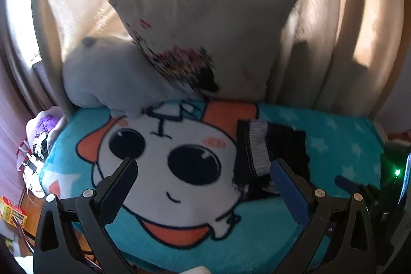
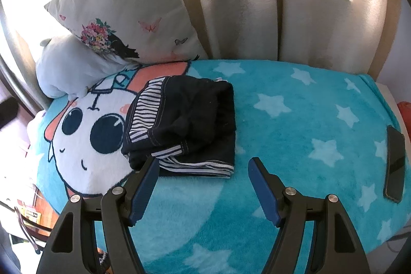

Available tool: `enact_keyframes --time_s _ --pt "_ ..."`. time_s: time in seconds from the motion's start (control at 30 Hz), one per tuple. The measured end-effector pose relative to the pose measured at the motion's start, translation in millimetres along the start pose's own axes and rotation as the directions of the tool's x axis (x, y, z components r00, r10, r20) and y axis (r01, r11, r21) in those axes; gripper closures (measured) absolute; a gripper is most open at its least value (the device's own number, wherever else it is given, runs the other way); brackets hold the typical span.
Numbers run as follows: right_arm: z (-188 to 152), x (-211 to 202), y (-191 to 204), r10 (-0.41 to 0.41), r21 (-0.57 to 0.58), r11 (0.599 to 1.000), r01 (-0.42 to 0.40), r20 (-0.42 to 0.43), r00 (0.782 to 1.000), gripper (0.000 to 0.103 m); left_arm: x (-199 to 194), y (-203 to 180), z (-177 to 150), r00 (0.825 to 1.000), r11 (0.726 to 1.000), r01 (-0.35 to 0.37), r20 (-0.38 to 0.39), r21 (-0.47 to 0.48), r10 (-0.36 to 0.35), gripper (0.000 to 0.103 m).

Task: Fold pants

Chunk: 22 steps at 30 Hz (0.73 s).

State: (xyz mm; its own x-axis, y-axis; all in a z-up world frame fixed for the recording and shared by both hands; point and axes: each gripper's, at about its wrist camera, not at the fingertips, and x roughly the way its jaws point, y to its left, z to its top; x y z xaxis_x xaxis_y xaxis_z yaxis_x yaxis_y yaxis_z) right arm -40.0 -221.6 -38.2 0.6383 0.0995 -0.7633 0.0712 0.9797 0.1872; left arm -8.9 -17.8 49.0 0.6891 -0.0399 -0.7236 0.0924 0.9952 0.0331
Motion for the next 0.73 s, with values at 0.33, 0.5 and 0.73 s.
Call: enact_keyframes --time_s 0.33,0.5,0.73 --pt "-4.1 7.2 -13.7 -0.022 0.021 1.000 0.022 -0.025 0.999 0.027 25.7 -17.8 -9.7 0.993 0.999 0.041 -0.113 0.026 -0.038 0.000" --pt "-3.1 9.2 -20.5 -0.030 0.031 0.999 0.031 -0.028 0.999 0.027 36.3 -24.5 -12.4 0.987 0.997 0.061 -0.150 0.040 -0.054 0.000" --pt "-0.2 14.6 -24.9 -0.034 0.038 0.999 0.035 -0.036 0.999 0.027 48.5 -22.8 -12.8 0.981 0.998 0.058 -0.189 0.023 -0.052 0.000"
